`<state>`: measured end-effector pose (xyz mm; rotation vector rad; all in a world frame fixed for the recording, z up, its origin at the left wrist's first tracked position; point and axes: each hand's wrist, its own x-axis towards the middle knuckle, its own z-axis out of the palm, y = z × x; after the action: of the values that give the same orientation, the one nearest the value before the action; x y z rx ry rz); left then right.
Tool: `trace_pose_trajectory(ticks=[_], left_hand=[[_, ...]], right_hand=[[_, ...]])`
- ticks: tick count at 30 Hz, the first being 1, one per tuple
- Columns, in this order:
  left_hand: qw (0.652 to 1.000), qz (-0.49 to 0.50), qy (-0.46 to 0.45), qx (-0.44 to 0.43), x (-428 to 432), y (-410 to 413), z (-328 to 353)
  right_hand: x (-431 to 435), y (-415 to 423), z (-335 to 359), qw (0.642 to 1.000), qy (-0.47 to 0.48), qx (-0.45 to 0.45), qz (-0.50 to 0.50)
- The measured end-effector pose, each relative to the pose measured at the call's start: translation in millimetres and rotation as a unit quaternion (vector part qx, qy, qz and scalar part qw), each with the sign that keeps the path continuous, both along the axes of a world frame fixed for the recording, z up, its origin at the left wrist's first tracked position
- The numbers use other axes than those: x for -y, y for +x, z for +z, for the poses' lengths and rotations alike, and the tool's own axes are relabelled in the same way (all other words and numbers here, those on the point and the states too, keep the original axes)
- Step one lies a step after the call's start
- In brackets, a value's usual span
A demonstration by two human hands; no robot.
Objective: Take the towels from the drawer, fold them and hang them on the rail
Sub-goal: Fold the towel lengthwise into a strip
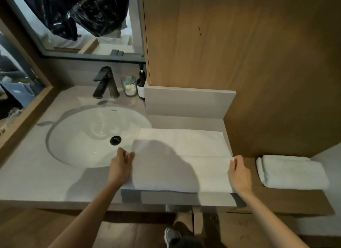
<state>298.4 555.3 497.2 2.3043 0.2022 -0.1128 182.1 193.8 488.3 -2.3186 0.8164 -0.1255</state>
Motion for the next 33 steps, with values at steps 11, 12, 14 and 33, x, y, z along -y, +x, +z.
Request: trace_pose_trajectory(ticks=[11, 12, 14, 33], left_hand=[[0.998, 0.046, 0.004, -0.053, -8.1, -13.6, -6.2], [0.998, 0.041, 0.017, -0.054, -8.7, -16.3, -7.5], [0.998, 0.035, 0.024, -0.046, -7.9, -21.9, -9.9], [0.967, -0.047, 0.223, 0.115, -8.6, -43.9, -7.5]], right_hand=[[-3.8, -10.6, -1.0, 0.997, 0.077, -0.002, -0.03], [-7.0, -13.3, -0.8, 0.997, 0.074, 0.0, -0.031], [-12.9, -17.4, 0.8, 0.996, 0.072, 0.017, -0.044], [-20.9, -22.6, 3.1, 0.992, -0.127, 0.018, 0.01]])
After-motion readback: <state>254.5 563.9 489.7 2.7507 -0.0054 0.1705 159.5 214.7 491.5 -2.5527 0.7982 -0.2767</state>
